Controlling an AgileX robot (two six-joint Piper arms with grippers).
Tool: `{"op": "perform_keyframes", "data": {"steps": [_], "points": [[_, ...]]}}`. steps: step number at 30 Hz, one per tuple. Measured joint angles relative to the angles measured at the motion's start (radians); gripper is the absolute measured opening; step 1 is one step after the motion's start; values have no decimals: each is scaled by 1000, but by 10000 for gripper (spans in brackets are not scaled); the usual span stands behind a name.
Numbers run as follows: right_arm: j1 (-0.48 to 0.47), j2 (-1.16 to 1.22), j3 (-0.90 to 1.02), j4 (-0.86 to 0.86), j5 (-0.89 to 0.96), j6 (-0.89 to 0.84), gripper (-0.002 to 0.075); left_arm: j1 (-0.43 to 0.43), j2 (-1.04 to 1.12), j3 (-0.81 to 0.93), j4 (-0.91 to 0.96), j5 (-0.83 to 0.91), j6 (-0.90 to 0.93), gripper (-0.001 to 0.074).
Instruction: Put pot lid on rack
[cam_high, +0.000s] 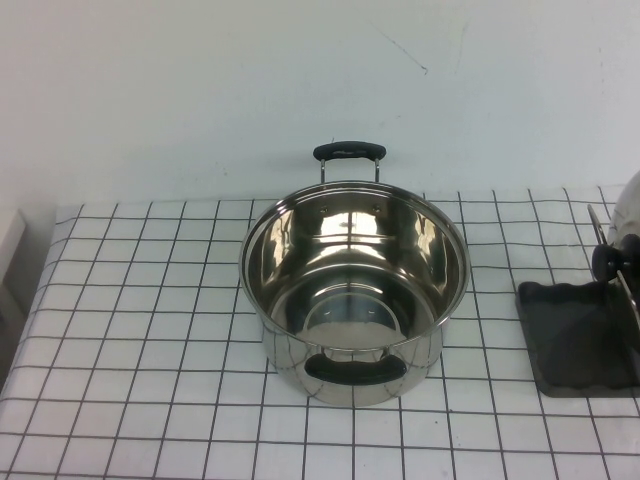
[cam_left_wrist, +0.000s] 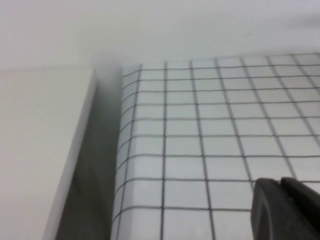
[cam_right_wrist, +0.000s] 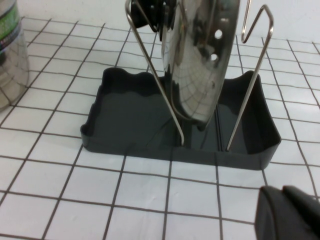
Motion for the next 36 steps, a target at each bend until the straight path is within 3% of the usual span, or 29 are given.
{"op": "perform_keyframes", "data": {"steps": [5,8,12,21,36], "points": [[0,0,0,0,1,0,-2,162,0,67,-43,-37,0,-1],[0,0,0,-2,1,0,-2,206,-2,71,-51,-60,0,-2],[0,0,0,-2,1,0,-2,204,-2,72,-67,-54,29,-2],[0,0,0,-2,2,0,-2,109,-2,72,-92,-52,136,-2],[0,0,0,-4,2,0,-2,109,-2,72,-100,-52,136,-2]]}}
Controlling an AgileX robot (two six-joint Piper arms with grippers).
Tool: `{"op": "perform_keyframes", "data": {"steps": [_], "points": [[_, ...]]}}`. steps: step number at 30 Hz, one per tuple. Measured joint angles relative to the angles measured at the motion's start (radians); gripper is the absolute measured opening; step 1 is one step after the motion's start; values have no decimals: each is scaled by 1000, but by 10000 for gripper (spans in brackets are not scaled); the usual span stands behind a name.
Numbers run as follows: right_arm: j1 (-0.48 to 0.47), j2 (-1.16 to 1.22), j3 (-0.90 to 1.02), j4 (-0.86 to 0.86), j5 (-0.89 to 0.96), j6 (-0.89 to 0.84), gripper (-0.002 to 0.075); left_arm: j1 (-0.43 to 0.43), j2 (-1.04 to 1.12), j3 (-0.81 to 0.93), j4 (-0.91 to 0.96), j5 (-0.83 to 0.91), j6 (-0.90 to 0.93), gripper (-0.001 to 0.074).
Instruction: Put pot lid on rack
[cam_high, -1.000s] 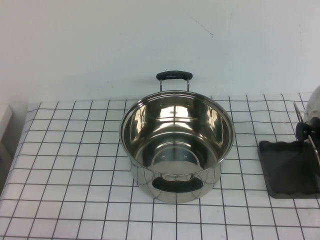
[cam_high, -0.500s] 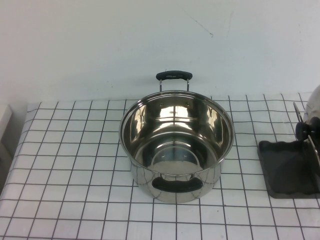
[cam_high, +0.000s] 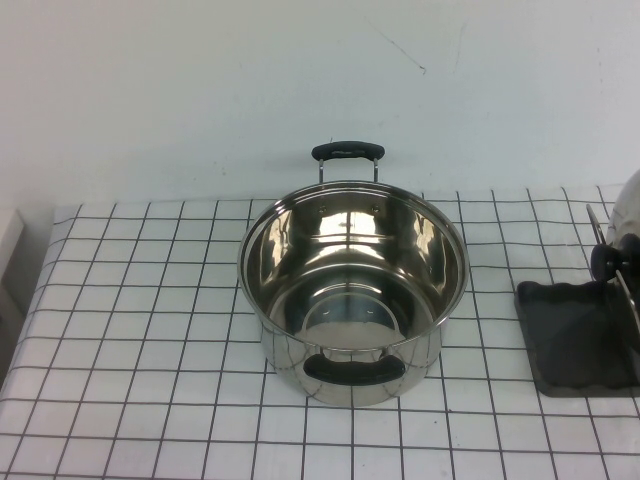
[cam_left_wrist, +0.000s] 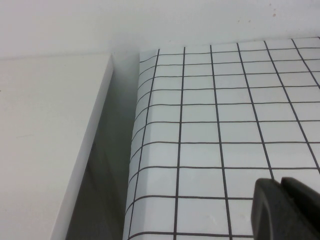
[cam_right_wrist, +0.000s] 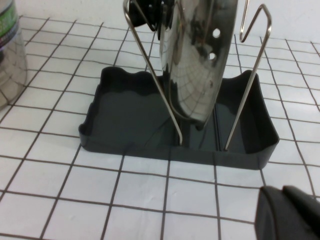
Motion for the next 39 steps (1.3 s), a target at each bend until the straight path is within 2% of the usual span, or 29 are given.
{"op": "perform_keyframes", "data": {"steps": [39], "points": [[0,0,0,0,0,0,-2,0,0,0,-8,1,0,-2]]}}
